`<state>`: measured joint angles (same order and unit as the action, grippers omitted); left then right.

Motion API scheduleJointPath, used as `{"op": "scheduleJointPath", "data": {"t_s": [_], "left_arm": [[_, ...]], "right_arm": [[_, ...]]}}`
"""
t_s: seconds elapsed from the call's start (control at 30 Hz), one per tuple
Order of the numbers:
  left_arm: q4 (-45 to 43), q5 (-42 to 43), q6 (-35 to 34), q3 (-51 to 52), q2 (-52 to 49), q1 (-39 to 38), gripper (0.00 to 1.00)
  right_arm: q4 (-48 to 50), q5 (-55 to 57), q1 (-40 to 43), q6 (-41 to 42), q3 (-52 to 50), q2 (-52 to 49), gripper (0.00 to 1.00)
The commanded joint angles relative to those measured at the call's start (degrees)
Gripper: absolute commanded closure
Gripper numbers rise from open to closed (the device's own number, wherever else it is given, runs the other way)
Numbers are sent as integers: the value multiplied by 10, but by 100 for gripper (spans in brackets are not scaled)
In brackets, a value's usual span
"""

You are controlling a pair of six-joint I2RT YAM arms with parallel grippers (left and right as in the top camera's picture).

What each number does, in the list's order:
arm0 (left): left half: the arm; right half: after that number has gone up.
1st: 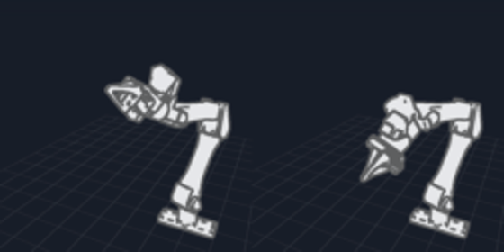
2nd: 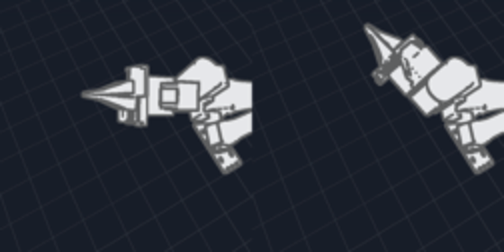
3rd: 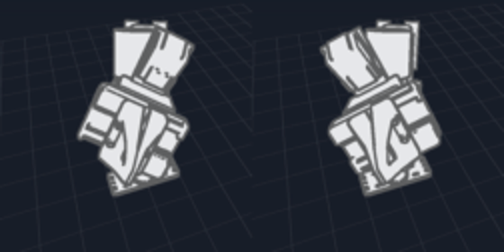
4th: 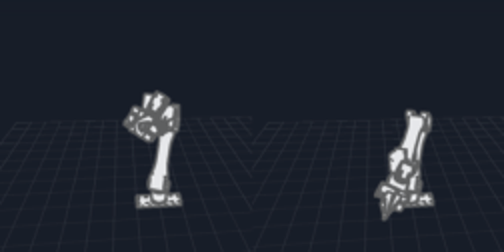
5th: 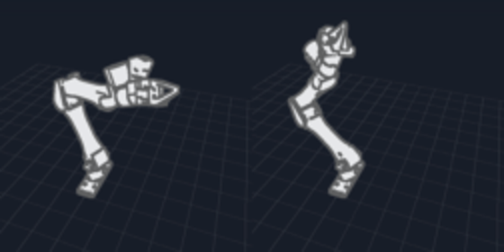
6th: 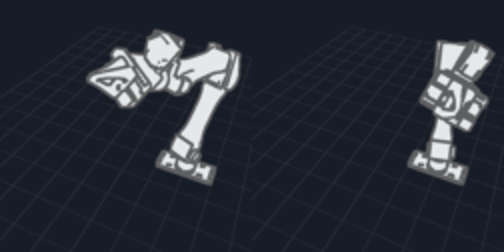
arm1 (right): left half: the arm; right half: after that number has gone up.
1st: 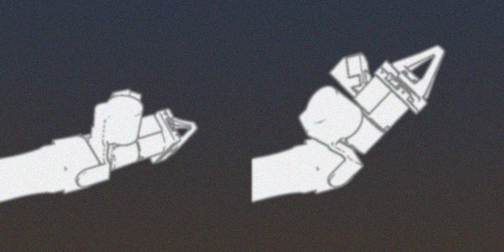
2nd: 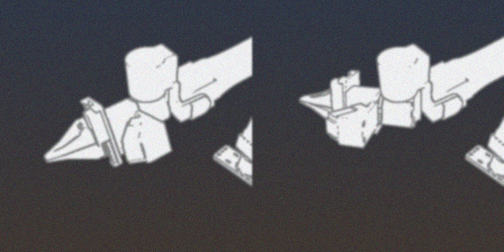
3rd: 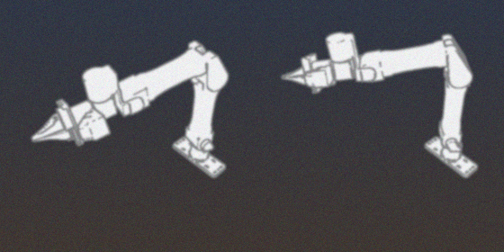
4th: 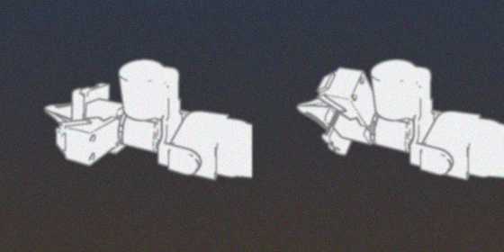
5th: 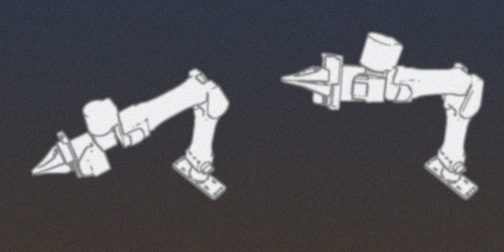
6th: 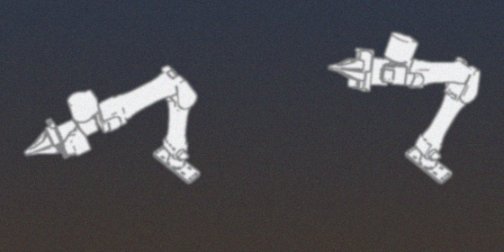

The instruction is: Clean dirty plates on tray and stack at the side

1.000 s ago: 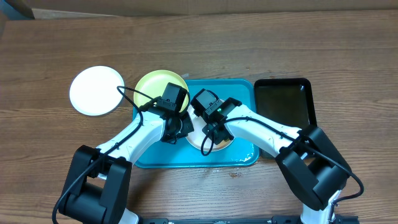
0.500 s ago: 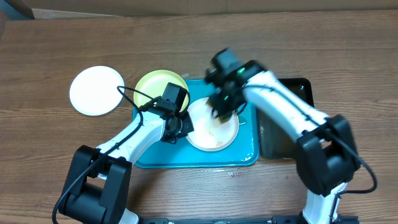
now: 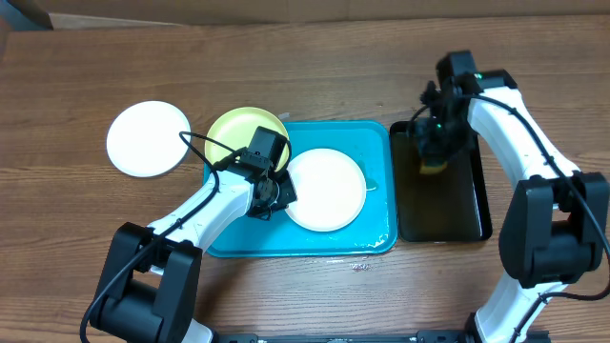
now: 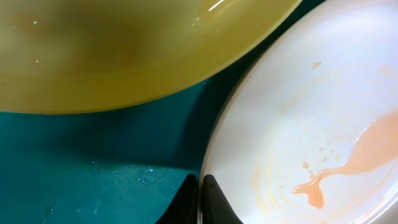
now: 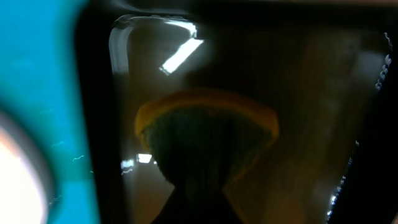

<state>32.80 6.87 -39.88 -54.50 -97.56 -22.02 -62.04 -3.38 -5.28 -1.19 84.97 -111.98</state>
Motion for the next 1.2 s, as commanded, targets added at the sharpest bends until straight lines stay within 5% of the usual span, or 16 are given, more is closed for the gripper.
{"op": "scheduleJointPath", "data": {"t_s": [0.0,0.2,0.27,0.33,0.63,0.8,0.93,1.03,1.17], "left_arm": [[0,2,13,-7,-6,-2,96],[-1,0,13,-7,-6,-2,96],[0,0,14,-7,-6,-2,96],[0,0,14,-7,-6,-2,92],[0,1,21,-7,-6,-2,69],[2,0,31,-7,-6,-5,78],[0,-2,40,-7,-6,-15,78],[-3,-10,40,-7,-6,-24,78],[-5,-13,40,-7,-6,-30,91]], "right_arm": [[41,14,9,30,-52,17,96],[122,14,9,30,-117,17,87],[137,14,9,29,-130,16,66],[145,21,9,30,-136,16,29],[83,14,9,73,-44,37,24],[58,14,35,90,9,39,23],[59,11,77,102,9,39,8],[49,12,108,102,8,39,6],[54,11,143,102,8,39,3]]}}
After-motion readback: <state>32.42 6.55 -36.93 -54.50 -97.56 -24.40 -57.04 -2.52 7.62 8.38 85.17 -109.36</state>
